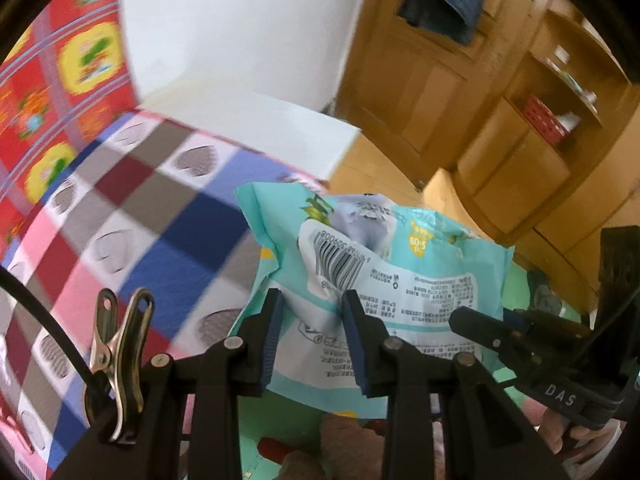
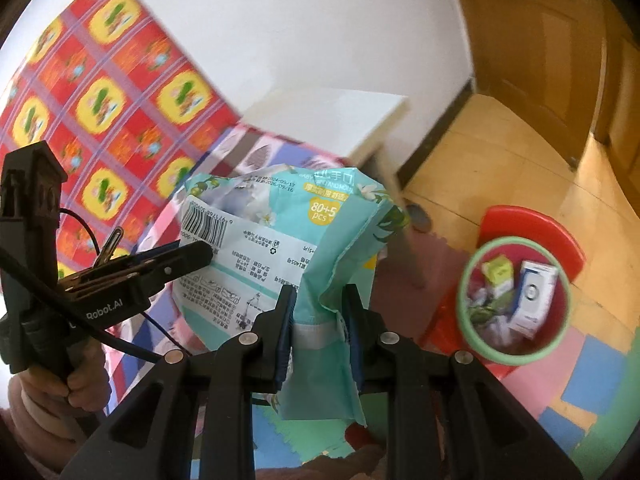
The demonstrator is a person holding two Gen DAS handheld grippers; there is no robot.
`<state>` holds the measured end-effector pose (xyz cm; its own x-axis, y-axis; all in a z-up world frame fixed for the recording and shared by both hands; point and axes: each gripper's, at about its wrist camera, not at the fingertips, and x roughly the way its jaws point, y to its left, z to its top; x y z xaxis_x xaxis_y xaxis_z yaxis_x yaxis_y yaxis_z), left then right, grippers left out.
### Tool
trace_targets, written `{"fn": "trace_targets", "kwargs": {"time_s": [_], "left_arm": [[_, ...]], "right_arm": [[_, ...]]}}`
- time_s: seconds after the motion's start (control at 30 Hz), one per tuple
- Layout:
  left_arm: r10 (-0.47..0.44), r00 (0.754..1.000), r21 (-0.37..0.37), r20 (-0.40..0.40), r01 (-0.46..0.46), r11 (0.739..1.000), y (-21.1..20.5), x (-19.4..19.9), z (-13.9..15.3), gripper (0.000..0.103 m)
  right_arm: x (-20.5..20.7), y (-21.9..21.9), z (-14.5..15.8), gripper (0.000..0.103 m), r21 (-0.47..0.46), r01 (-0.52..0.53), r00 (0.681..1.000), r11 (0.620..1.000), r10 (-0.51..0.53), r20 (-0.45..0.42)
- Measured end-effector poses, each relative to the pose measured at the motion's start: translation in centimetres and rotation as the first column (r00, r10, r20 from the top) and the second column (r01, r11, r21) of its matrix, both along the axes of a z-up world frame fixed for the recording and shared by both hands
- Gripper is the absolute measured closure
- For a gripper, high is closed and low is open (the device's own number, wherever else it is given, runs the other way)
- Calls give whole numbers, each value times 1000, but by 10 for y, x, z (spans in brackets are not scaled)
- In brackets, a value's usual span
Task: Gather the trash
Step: 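Carry the teal wipes package with both grippers over the red bucket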
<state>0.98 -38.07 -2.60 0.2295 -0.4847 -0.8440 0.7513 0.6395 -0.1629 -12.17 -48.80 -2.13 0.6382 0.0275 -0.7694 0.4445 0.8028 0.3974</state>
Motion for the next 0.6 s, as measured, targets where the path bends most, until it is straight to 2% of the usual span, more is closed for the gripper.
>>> {"fn": "trace_targets", "kwargs": {"time_s": [0.33,0.6], "left_arm": [[-139,989,8,-56,139,990,-96,-36,-34,72],[-238,965,41,-113,244,969,-169,-64,-77,73]], "right_arm": [[-62,-76,-22,78,28,141,989,990,-140,-45],[-102,-126,-54,78,42,239,967,970,-234,-104]]}}
